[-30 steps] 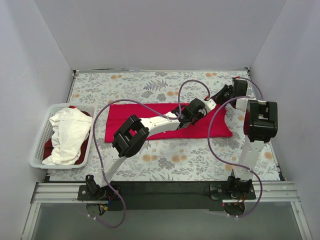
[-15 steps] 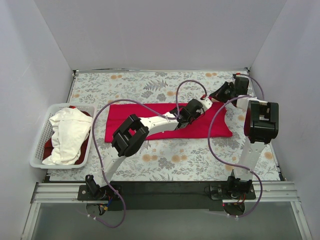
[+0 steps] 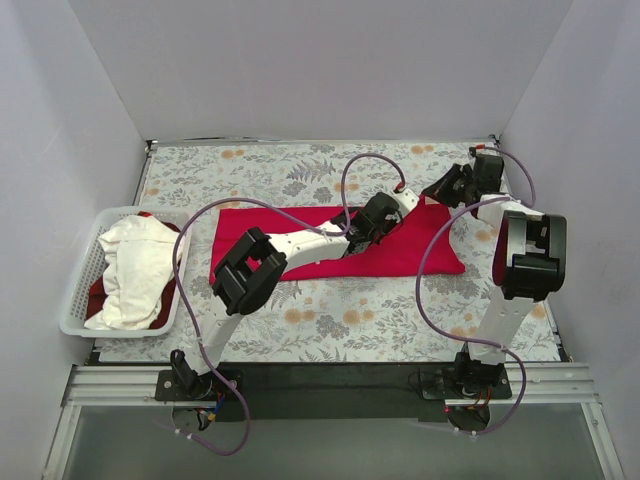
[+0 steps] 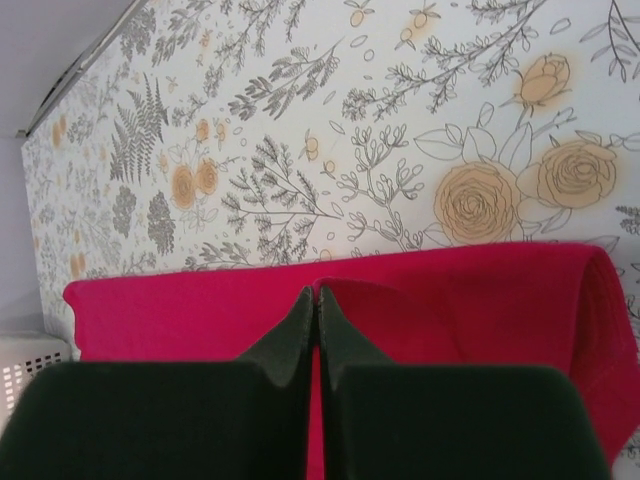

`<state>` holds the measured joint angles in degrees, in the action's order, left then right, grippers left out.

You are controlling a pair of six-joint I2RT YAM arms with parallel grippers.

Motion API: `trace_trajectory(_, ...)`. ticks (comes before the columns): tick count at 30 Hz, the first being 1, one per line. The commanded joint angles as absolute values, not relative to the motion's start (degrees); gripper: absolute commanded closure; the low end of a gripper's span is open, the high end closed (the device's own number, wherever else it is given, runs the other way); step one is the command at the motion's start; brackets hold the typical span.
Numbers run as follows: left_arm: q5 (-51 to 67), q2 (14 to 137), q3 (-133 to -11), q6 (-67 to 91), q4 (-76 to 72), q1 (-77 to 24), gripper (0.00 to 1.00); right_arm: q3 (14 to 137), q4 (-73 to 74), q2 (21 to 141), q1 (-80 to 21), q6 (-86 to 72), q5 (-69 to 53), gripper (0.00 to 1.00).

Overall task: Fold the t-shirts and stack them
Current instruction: Fold the tshirt

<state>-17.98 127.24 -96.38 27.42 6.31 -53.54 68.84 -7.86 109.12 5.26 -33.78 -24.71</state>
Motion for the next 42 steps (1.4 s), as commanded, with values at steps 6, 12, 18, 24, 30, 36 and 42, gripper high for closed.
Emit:
trace_trajectory(6, -13.4, 121.1, -92.8, 31.3, 6.3, -53.4, 1.0, 64.6, -6.5, 103.8, 5.8, -30.6, -23.1, 0.99)
trace_trajectory(12, -12.2, 120.6, -92.0, 32.5, 6.3, -53.4, 1.0, 61.5, -5.9, 100.7, 6.4, -30.2, -21.5, 0.99)
trace_trajectory(18, -10.1, 120.3, -91.9, 34.0, 6.2, -53.5, 1.0, 58.7, -5.3, 98.9, 7.6, -29.1, -20.5, 0.99)
trace_trajectory(24, -7.1, 119.4, -90.2, 35.9, 6.4, -53.5, 1.0, 57.3, -5.1, 99.7, 7.9, -28.2, -19.3, 0.99)
trace_trajectory(30, -6.9, 121.9, -89.3, 37.4, 6.9, -53.5, 1.0, 54.9, -5.0, 100.1, 7.9, -27.6, -18.1, 0.99)
trace_trajectory(36, -5.6, 123.4, -90.1, 38.5, 7.8, -53.5, 0.91, 53.8, -5.0, 100.2, 7.9, -26.2, -16.7, 0.94)
trace_trajectory(42, -1.9, 120.7, -89.9, 41.3, 8.9, -53.5, 0.76, 53.9, -4.0, 97.2, 7.9, -25.2, -14.9, 0.77)
